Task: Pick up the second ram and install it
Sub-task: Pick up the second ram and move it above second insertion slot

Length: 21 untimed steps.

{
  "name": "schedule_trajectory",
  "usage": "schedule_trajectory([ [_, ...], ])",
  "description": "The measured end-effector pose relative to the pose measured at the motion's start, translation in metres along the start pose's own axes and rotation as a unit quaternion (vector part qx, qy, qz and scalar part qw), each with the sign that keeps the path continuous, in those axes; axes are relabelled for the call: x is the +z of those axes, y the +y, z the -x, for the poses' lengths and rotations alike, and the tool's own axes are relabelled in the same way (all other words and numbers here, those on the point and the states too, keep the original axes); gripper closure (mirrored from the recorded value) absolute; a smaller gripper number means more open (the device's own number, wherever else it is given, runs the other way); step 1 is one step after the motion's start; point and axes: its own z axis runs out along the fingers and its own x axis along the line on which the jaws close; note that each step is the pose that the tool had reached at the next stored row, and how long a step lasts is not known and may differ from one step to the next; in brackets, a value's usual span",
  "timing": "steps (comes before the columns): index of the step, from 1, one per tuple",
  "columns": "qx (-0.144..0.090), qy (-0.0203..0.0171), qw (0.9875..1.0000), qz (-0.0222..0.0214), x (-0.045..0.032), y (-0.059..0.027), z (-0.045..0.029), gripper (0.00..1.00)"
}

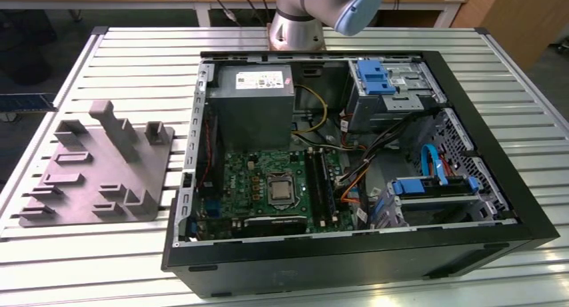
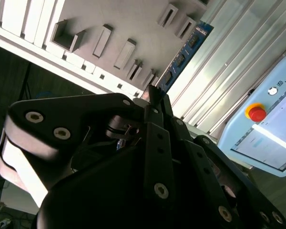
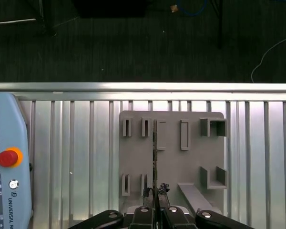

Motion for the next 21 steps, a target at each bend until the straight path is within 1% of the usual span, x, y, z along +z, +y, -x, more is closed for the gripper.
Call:
schedule_trajectory([
  [3,0.000,0.0002,1.0000,0.0001,-0.0002,-0.0100,0.0001,0.86],
  [7,0.000,0.0001,1.0000,0.0003,-0.0006,-0.0263,0.0003,0.86],
  [14,0.000,0.0001,1.0000,0.0003,-0.0012,-0.0505,0.0007,0.86],
  [21,0.000,0.0001,1.0000,0.0004,-0.0018,-0.0712,0.0010,0.86],
])
